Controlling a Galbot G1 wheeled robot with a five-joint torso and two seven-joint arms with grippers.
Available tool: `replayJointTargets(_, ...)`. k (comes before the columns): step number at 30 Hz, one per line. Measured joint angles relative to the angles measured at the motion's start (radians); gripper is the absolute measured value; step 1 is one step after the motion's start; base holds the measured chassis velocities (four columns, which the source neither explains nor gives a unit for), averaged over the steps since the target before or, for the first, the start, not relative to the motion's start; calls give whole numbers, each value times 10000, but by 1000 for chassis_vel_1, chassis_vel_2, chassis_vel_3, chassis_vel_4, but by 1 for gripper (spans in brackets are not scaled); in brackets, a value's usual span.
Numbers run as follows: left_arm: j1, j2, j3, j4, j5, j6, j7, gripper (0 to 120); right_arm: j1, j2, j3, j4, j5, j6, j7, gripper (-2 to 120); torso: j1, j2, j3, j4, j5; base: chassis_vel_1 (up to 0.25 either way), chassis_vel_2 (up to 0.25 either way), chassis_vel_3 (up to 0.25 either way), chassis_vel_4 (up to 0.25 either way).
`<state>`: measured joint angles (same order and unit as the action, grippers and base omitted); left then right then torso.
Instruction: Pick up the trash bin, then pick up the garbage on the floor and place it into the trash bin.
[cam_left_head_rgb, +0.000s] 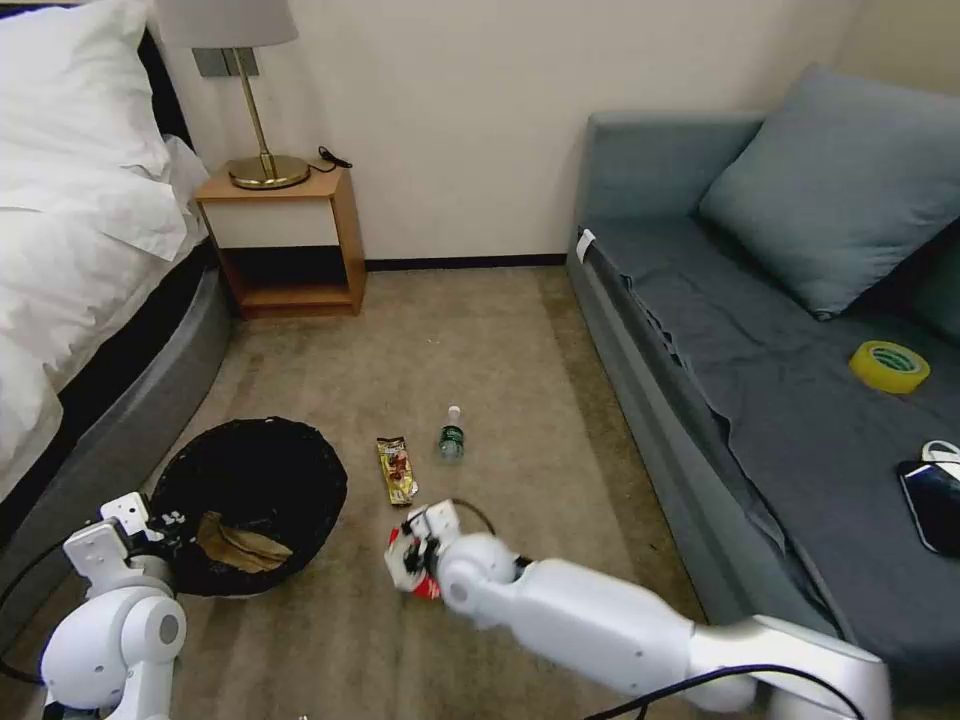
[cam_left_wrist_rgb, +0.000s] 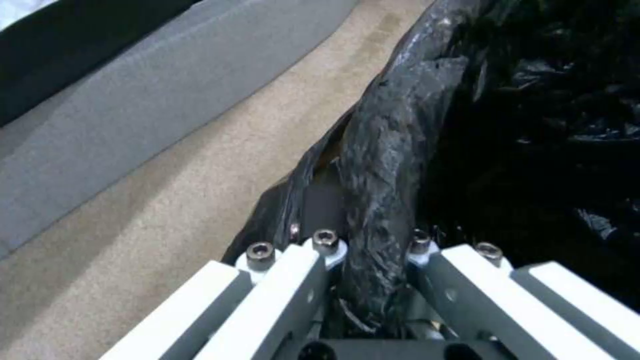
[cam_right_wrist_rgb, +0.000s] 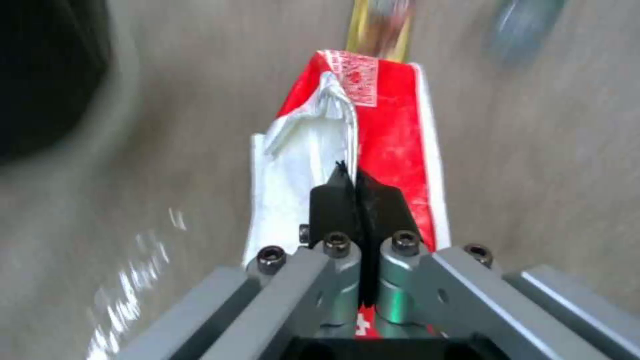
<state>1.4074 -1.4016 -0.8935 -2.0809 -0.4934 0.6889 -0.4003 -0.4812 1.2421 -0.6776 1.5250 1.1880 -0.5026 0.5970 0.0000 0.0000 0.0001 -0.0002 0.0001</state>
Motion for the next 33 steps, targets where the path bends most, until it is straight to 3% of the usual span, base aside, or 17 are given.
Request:
replayJointTargets(4, -19, 5, 92, 22, -3, 3, 2, 2, 403, -195, 873, 1524, 718, -39, 266, 0, 0, 0, 0, -1, 0, 0, 0, 0, 0)
replayJointTargets(11, 12, -119, 303, -38, 51, 40, 4, 2, 1399, 784, 1120, 2978, 1591, 172, 825, 0, 0, 0, -1, 3, -1, 0, 0, 0, 0)
replayJointTargets(20, 51, -328, 476, -227, 87, 109, 5, 2, 1677, 1973, -397, 2438, 1539, 998, 1010, 0, 0, 1, -1, 5, -3, 0, 0, 0, 0)
replayJointTargets(27, 179, -389, 517, -471, 38, 147, -1, 2, 1698, 2245, -1175, 1577, 1058, 1281, 758, 0, 0, 2, -1, 3, -3, 0, 0, 0, 0)
replayJointTargets(33, 203, -377, 501, -530, 22, 163, -6, 2, 1564, 2138, -1296, 1522, 824, 1279, 610, 22, 0, 1, -1, 3, -1, 0, 0, 0, 0)
